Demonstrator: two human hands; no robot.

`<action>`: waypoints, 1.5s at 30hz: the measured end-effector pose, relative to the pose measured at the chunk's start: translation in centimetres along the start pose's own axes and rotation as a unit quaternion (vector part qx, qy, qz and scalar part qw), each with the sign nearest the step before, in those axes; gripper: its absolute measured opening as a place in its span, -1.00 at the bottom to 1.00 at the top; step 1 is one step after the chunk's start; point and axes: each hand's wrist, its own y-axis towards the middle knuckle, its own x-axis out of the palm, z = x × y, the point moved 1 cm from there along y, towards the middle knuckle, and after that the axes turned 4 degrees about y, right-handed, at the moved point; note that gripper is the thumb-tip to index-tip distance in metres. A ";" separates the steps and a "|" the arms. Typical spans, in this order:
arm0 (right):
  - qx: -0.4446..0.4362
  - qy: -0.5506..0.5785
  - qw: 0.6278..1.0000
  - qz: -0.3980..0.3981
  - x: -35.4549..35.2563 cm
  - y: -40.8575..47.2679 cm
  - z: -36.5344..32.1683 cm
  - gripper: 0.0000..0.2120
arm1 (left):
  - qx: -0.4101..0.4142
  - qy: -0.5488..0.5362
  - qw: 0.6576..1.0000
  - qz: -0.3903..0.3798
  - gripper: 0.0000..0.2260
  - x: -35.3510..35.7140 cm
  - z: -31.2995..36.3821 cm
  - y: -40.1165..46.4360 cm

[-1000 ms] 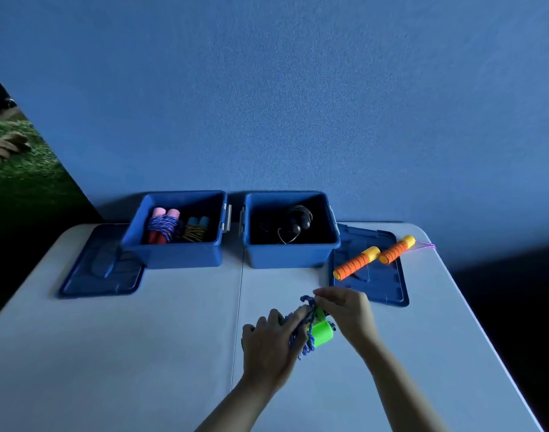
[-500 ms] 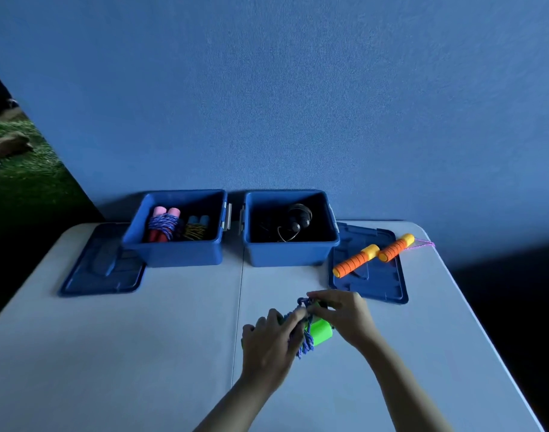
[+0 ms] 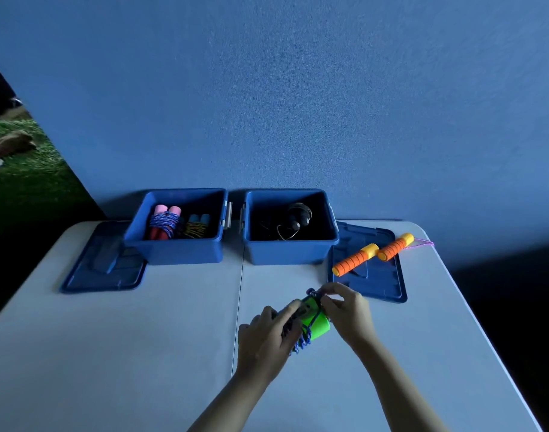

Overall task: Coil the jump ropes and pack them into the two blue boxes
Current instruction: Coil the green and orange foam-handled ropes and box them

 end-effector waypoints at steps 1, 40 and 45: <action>0.006 0.002 1.000 -0.004 0.0 0.1 0.2 -0.79 | -0.005 0.001 1.000 0.005 -0.55 0.0 0.1 -0.1; 0.017 0.037 0.996 -0.074 1.7 -1.8 -0.9 -0.89 | -0.124 -0.168 0.976 -0.058 -0.63 -2.5 -1.0 -0.7; 0.034 0.023 0.991 -0.127 3.2 -2.5 -1.9 -0.88 | -0.120 -0.175 0.974 -0.082 -0.67 -3.7 -1.6 -1.4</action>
